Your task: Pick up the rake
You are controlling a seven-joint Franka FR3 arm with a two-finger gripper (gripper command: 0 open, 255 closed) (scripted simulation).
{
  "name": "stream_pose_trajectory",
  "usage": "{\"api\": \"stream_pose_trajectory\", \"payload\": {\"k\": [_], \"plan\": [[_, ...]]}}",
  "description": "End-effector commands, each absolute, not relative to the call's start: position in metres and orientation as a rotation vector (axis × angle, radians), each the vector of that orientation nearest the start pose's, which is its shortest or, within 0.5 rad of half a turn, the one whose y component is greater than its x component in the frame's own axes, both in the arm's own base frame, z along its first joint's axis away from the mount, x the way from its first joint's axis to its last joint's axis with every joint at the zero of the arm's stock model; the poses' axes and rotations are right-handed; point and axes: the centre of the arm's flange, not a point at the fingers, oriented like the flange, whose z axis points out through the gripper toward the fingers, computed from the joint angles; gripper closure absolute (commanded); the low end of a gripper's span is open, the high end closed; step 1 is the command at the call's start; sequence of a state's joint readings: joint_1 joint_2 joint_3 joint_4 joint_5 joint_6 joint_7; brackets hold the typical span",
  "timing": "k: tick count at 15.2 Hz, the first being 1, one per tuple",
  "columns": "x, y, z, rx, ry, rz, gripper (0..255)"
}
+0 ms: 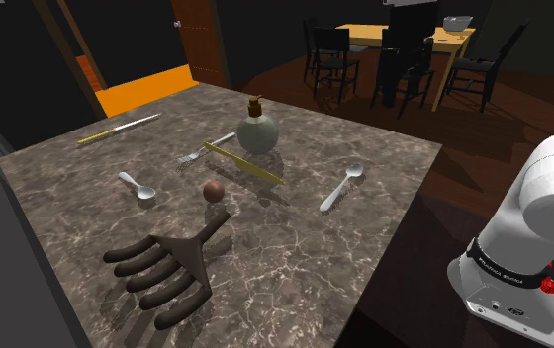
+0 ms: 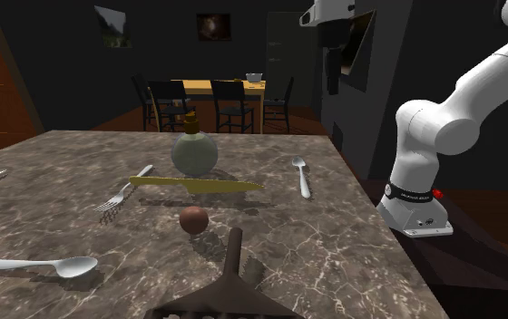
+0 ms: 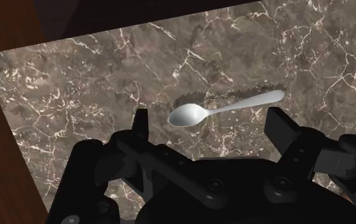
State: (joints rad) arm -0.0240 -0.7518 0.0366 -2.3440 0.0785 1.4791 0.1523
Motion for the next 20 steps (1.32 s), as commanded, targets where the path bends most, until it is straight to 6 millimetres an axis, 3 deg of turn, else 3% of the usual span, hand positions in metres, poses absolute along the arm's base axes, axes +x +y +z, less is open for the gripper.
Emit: {"api": "stream_pose_trajectory", "payload": {"k": [1,10,20], "plan": [[0.306,0.016,0.578,-3.083,0.229,0.181,0],[0.289,0.135,0.551,-3.045,0.723,0.102,0],[0.316,0.263,0.513,-2.908,1.262,0.009,0]]}}
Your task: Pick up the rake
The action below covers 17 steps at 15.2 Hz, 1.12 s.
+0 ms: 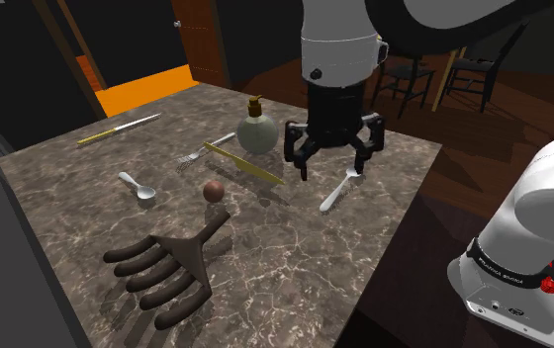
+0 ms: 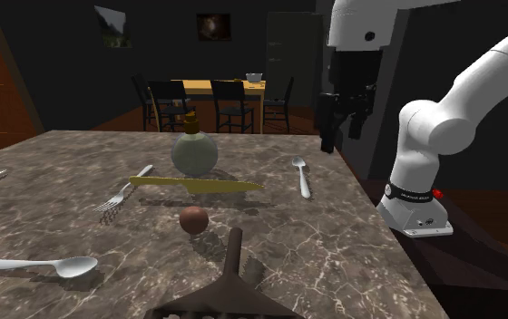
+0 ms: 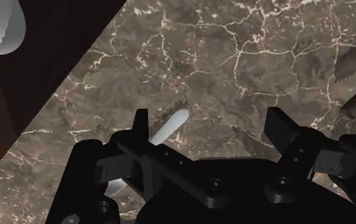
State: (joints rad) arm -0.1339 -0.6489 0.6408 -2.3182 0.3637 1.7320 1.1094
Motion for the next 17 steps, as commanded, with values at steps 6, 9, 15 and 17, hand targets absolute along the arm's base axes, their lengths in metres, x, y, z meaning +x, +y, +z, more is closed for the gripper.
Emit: {"api": "stream_pose_trajectory", "payload": {"k": [6,9,15,17], "plan": [[0.354,0.332,0.488,-2.777,1.573,-0.048,0],[0.378,0.362,0.475,-2.699,1.724,-0.077,0],[0.436,0.414,0.448,-2.517,2.012,-0.134,0],[0.458,0.428,0.439,-2.449,2.104,-0.153,0]]}}
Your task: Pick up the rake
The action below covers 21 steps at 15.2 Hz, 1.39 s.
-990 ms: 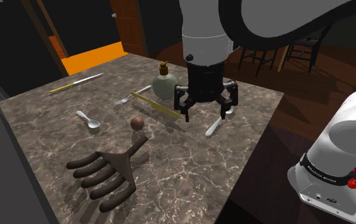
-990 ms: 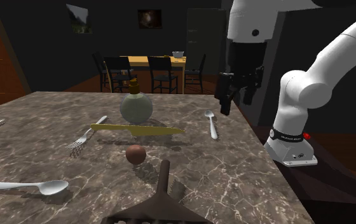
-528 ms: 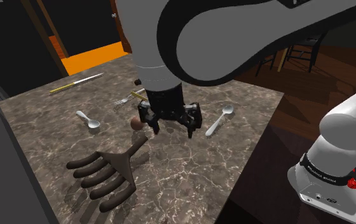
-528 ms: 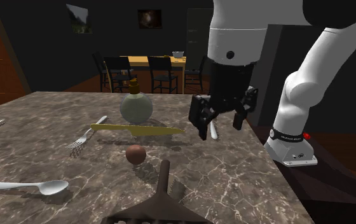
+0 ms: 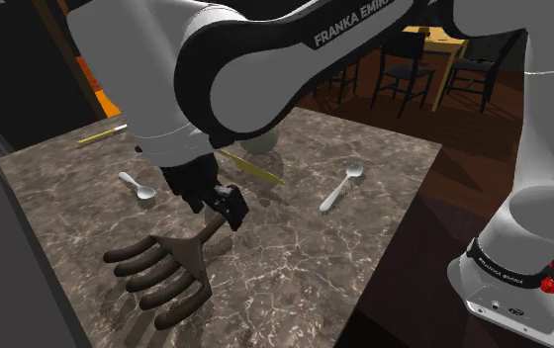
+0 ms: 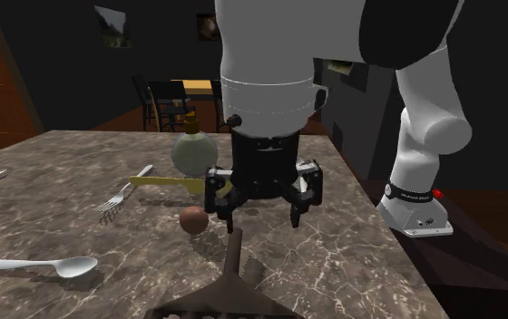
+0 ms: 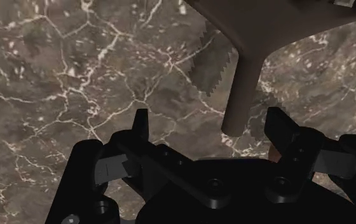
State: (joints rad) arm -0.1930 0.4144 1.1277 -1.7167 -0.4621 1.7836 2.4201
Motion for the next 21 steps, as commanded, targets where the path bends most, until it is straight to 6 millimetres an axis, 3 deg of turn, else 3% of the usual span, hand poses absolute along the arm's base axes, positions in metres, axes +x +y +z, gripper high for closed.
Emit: {"api": "stream_pose_trajectory", "payload": {"k": [1,3,12,13,21], "plan": [[0.469,0.435,0.434,-2.413,2.149,-0.163,0],[0.490,0.446,0.426,-2.347,2.230,-0.180,0],[0.490,0.446,0.386,-2.347,2.230,-0.180,0],[0.490,0.446,0.386,-2.347,2.230,-0.180,255],[0.490,0.446,0.386,-2.347,2.230,-0.180,255]]}}
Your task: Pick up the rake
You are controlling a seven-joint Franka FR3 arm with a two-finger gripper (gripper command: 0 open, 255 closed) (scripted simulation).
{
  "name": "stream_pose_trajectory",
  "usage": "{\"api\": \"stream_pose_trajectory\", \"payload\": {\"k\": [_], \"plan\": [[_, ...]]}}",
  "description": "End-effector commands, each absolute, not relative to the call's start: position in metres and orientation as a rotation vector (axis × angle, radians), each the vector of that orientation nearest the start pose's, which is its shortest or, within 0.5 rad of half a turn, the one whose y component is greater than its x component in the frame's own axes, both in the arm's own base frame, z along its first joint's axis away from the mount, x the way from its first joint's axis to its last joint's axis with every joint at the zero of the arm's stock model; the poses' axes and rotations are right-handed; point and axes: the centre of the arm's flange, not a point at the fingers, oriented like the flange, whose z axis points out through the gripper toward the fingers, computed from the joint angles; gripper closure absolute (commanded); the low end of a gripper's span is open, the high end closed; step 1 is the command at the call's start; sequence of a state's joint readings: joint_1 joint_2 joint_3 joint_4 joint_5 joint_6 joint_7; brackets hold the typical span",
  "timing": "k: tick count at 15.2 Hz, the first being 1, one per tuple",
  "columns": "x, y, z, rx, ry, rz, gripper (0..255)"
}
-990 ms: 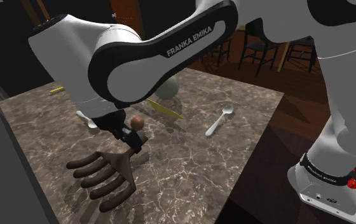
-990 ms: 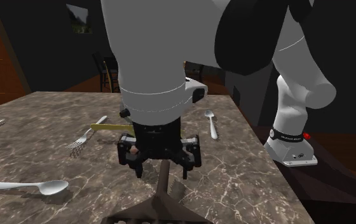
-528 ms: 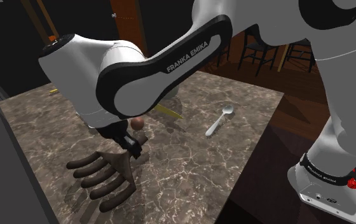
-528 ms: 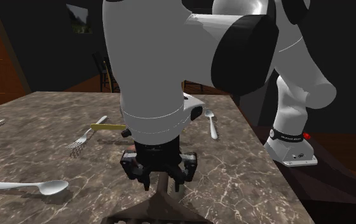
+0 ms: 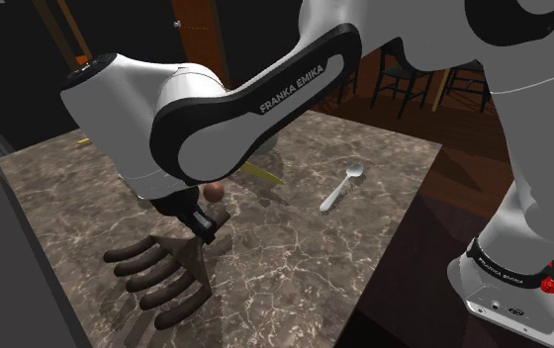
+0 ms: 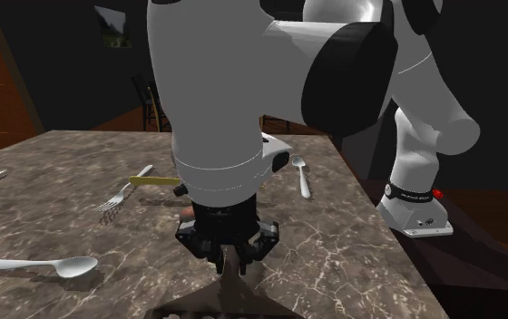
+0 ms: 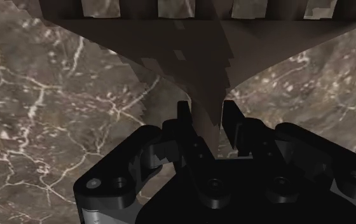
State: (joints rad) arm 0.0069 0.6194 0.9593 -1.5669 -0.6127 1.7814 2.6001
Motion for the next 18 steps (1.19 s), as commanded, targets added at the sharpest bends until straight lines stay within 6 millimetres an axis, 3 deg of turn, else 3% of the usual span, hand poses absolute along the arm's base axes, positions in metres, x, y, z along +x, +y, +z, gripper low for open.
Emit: {"api": "stream_pose_trajectory", "payload": {"k": [1,16,18], "plan": [[0.490,0.446,0.386,-2.347,2.230,-0.180,255],[0.490,0.446,0.465,-2.347,2.230,-0.180,255],[0.490,0.446,0.466,-2.347,2.230,-0.180,255]]}}
